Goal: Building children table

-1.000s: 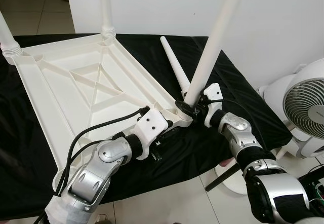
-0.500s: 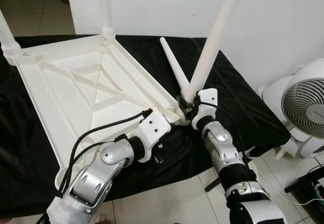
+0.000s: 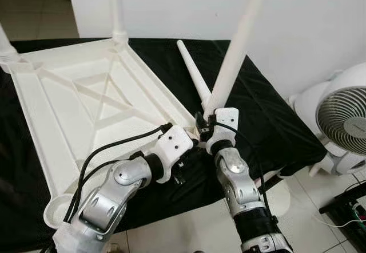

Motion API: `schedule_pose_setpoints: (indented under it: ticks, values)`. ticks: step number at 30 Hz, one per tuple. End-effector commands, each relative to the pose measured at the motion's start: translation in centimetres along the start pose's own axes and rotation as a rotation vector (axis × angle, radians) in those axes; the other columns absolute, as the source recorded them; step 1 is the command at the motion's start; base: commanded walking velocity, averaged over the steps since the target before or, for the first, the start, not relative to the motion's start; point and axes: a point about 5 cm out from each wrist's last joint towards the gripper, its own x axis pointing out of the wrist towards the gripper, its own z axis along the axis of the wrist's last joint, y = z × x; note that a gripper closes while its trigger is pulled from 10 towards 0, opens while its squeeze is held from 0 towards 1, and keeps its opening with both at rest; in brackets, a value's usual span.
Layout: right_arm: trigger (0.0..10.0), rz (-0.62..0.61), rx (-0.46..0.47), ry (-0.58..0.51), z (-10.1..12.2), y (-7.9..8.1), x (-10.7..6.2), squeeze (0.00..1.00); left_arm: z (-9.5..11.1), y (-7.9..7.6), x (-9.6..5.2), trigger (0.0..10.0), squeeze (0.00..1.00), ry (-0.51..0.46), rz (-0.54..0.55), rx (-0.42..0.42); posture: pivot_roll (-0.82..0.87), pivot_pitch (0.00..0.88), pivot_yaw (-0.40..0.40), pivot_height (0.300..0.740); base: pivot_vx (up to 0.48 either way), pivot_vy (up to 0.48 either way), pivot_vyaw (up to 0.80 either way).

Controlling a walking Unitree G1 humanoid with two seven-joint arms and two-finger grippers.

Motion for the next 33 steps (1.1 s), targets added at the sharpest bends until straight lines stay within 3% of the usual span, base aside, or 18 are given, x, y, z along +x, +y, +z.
schedule_pose_setpoints:
  ticks: [1, 4, 5, 6, 7, 16, 17, 25, 33]
  values:
    - [10.0, 0.018, -0.024, 0.032, -0.5, 0.2, -0.4, 0.0, -0.3, -0.1, 0.0, 10.0, 0.0, 0.011, -0.017, 0.004, 0.09, 0.028, -0.132, 0.74, 0.0, 0.0, 0.0]
    - [10.0, 0.018, -0.023, 0.035, -0.2, 0.2, -0.8, 0.04, -0.3, 0.1, -0.1, 10.0, 0.0, 0.011, -0.005, 0.003, 0.09, 0.032, -0.135, 0.74, 0.0, 0.0, 0.0]
    - [10.0, 0.024, -0.01, 0.027, -0.1, 0.1, -0.8, 0.82, -0.3, 0.1, -0.1, 10.0, 0.0, 0.011, -0.004, 0.002, 0.09, 0.035, -0.135, 0.74, 0.0, 0.0, 0.0]
    - [10.0, 0.028, -0.002, 0.022, -0.1, 0.1, -0.8, 0.82, -0.3, 0.1, -0.1, 10.0, 0.0, 0.011, -0.004, 0.001, 0.09, 0.036, -0.136, 0.74, 0.0, 0.0, 0.0]
    - [10.0, 0.039, 0.009, 0.008, 0.1, -0.1, -0.8, 1.0, -0.3, 0.1, -0.1, 10.0, 0.0, 0.011, -0.003, 0.001, 0.09, 0.037, -0.135, 0.74, 0.0, 0.0, 0.0]
    - [10.0, 0.144, -0.002, -0.016, 1.2, -1.6, -0.2, 1.0, -0.2, 0.3, 0.0, 10.0, 0.0, 0.007, -0.004, 0.005, 0.09, 0.037, -0.126, 0.74, 0.0, 0.0, 0.0]
    - [10.0, 0.168, 0.003, -0.006, 1.2, -2.0, -0.1, 0.0, -0.2, 0.3, 0.0, 10.0, 0.0, 0.007, -0.005, 0.007, 0.09, 0.037, -0.123, 0.74, 0.0, 0.0, 0.0]
    - [10.0, 0.252, -0.007, 0.012, 0.9, -3.3, 0.0, 0.0, -0.1, 0.6, 0.0, 10.0, 0.0, 0.008, -0.002, 0.01, 0.09, 0.04, -0.117, 0.74, 0.0, 0.0, 0.0]
    - [10.0, 0.501, -0.114, 0.025, 0.5, -6.1, 0.2, 0.0, -0.3, -0.2, -0.1, 10.0, 0.0, 0.016, -0.039, 0.012, 0.09, 0.035, -0.108, 0.74, 0.0, 0.0, 0.0]
